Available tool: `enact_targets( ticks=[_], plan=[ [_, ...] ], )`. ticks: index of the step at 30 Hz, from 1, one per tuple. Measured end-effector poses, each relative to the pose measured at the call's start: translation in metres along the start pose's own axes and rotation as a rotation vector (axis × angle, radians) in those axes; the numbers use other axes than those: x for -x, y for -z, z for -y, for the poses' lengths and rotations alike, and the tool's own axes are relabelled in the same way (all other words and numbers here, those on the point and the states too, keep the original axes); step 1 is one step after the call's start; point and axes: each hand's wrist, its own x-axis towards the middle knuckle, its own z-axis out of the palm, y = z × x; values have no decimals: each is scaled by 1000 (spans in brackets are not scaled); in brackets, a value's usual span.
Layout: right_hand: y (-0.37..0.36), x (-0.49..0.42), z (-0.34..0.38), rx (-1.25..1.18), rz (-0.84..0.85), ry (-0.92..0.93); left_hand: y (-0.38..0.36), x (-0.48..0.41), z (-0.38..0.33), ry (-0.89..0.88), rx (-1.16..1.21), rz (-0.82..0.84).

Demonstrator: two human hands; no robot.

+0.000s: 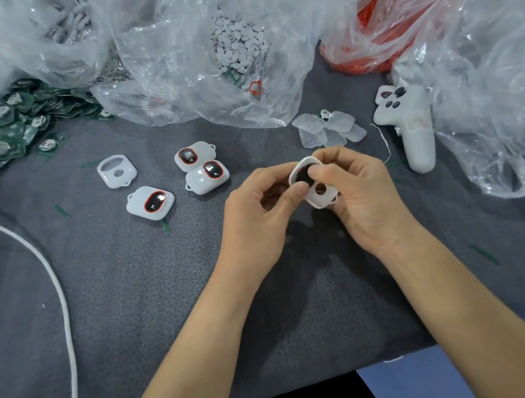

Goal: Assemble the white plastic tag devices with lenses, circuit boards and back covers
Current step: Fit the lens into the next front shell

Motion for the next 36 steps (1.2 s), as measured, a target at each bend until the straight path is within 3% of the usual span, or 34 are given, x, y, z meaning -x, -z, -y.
enact_targets(
  ticks=[9, 17, 27, 36],
  plan=[
    [0, 1, -2, 194, -52, 98, 1, 0, 1, 5, -25, 15],
    [-2, 4, -6, 432, -94, 304, -1, -2, 3, 55, -62, -31],
    [-4, 4, -7, 563, -54, 324, -4, -3, 5, 71, -123, -104],
    [-3, 4, -4, 515, -28, 331, -5, -3, 2, 77, -130, -113]
  ],
)
